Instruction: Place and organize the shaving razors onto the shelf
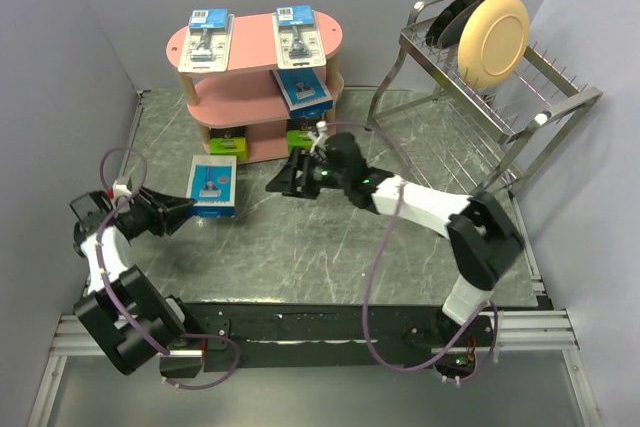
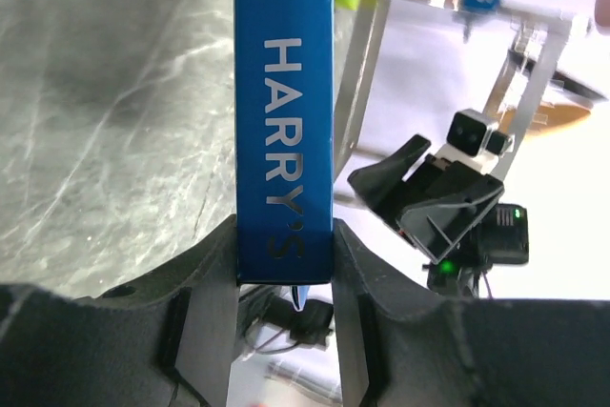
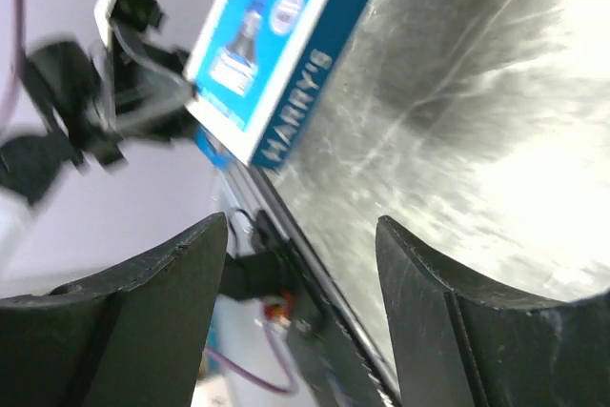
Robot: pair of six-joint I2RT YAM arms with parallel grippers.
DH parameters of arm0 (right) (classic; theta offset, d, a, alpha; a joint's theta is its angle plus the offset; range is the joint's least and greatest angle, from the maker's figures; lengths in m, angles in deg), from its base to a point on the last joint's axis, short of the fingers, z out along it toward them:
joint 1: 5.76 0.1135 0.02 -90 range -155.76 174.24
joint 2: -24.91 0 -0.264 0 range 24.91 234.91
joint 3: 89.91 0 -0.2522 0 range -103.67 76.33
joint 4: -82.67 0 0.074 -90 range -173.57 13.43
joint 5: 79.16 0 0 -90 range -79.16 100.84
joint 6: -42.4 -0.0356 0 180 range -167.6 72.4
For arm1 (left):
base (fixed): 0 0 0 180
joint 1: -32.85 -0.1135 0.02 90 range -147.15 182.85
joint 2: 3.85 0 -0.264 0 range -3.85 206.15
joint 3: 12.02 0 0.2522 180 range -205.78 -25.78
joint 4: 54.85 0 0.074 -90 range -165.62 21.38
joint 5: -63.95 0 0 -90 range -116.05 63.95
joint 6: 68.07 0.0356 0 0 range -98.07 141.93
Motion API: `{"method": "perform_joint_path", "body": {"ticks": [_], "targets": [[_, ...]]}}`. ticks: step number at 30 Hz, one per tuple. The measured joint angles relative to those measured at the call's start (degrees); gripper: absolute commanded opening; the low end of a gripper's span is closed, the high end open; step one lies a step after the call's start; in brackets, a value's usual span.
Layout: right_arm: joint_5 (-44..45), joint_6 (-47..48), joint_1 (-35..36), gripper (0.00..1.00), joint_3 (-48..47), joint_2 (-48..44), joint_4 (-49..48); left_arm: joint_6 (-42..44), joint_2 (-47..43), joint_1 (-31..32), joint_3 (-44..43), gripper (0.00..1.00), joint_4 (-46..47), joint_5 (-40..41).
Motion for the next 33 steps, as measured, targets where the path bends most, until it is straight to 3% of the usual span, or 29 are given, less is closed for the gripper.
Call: {"method": "perform_joint_path", "body": {"ticks": [8,16,23,33], "targets": [[-2.16,10.58,-4.17,0.72,5.97,-8.72,4.83,17.66,6.12,-0.02,-14.08,0.06,-17.88,-4.85],[-2.14,14.97,-7.43,0.72,5.97,-8.96,8.24,27.21,6.91,-0.04,-15.56,0.06,-30.34,-7.04],[-2.12,17.64,-9.01,0.72,5.97,-10.58,10.29,32.11,8.68,-0.04,-20.59,0.06,-35.28,-14.21],[-1.27,20.7,-9.7,0.73,5.97,-10.93,11.78,41.27,22.16,-0.04,-33.86,0.06,-39.54,-17.27]]}}
